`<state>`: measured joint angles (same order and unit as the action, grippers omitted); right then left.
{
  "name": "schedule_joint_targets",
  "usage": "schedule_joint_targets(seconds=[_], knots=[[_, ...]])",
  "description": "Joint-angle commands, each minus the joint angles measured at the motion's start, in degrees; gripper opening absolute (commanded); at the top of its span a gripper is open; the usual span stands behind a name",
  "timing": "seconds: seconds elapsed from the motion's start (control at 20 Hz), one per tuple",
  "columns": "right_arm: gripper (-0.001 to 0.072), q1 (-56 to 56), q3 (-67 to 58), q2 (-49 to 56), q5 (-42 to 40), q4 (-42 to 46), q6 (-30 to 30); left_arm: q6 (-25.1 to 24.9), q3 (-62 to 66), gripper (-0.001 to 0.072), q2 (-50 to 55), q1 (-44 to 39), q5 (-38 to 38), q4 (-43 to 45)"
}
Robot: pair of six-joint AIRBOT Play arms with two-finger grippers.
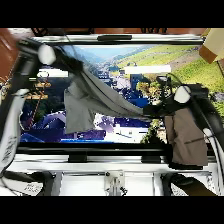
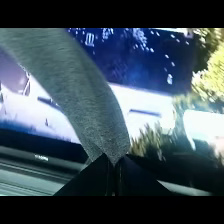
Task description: Fold the shirts.
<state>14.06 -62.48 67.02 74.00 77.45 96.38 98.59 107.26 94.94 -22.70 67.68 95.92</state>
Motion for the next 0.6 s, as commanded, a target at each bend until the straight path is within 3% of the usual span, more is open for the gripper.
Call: schedule_joint_targets(seconds=[0.0,0.05,0.1,0.15,0.35,0.45,0.55], knots=[[0.0064,0.04,1.22,5.31,-5.88,-5.09,0.37,2.23,0.07,0.012,11.89,0.2,1.05,-9.53],[0.0064,0.04,1.25,5.68,-6.01,-5.14,0.28,2.21,0.07,0.0316,12.83,0.28,1.88,-10.54],[0.0064,0.04,1.25,5.73,-6.05,-5.09,-0.02,2.14,0.11,0.0559,12.81,0.61,3.23,-10.45],[0.0064,0.04,1.22,5.73,-5.92,-5.09,-0.07,1.53,0.68,0.0641,12.35,1.42,5.6,-10.43],[0.0064,0.04,1.25,5.73,-4.26,-5.01,-0.55,-7.69,5.35,0.0627,7.72,10.62,15.23,-10.51],[0.0064,0.04,1.25,5.73,-3.72,-5.01,-0.68,-8.24,5.35,0.0606,5.6,17.68,20.24,-12.37],[0.0064,0.04,1.25,5.73,-3.67,-5.01,-0.68,-9.66,4.35,0.0598,5.68,25.05,26.03,-19.54]])
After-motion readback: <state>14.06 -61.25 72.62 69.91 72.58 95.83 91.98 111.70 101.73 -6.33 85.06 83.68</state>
